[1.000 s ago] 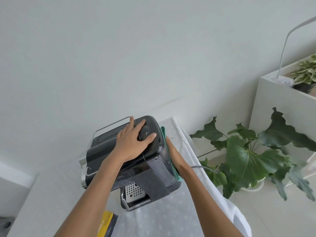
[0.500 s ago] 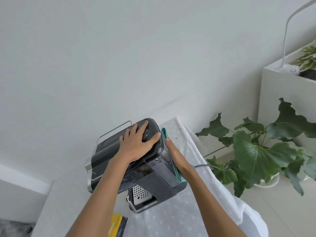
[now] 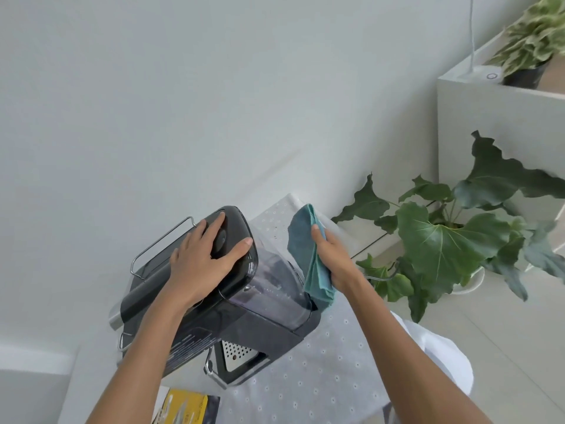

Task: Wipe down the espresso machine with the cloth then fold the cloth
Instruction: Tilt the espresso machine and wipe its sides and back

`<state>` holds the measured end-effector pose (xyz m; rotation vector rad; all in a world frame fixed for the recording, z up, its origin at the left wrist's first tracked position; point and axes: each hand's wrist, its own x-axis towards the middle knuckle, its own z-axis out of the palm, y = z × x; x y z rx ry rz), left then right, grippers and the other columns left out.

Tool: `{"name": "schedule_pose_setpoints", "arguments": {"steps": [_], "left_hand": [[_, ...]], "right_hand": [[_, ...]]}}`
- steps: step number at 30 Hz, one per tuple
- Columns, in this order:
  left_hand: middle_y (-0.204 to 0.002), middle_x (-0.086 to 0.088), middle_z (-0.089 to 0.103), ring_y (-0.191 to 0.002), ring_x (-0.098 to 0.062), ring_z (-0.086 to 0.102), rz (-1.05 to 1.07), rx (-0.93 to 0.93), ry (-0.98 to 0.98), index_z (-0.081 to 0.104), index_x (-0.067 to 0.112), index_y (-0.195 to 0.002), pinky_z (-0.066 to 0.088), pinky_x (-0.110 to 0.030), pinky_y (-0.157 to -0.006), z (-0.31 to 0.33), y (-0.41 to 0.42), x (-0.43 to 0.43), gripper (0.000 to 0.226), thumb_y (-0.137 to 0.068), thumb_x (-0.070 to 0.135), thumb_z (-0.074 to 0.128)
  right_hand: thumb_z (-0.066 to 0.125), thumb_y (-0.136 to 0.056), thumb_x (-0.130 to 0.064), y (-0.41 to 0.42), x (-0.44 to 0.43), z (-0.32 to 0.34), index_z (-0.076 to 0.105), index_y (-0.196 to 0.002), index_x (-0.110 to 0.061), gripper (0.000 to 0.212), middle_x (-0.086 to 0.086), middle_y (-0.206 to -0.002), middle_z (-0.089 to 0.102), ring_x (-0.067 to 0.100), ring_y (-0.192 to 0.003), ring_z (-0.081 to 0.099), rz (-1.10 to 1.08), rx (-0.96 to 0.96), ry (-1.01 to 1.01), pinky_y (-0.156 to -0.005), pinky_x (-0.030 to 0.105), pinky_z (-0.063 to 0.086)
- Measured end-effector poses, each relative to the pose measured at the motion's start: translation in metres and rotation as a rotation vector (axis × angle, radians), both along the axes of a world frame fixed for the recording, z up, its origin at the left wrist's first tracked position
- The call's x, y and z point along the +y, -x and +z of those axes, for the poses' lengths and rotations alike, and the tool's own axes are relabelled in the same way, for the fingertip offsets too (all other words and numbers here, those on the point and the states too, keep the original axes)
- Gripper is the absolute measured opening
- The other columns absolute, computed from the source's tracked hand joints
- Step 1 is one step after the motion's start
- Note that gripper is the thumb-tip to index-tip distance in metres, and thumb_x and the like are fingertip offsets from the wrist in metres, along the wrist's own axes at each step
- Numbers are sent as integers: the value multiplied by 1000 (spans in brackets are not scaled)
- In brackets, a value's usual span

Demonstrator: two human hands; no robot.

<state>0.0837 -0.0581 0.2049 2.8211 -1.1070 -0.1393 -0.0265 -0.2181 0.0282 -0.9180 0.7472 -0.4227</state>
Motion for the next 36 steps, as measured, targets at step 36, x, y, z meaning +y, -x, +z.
{"name": "schedule_pose_setpoints", "arguments": {"steps": [36], "left_hand": [[-163,6,5,-149,-19,3,-10,-27,-71,0,44,-151,7,-51,-119,2,7,0,89,-76,85,20]], "right_hand": [[30,-88,-82,12,127,49,56,-134,-32,73,-5,-128,64,15,-121,59,-43,-84,122,-107,35,44]]}}
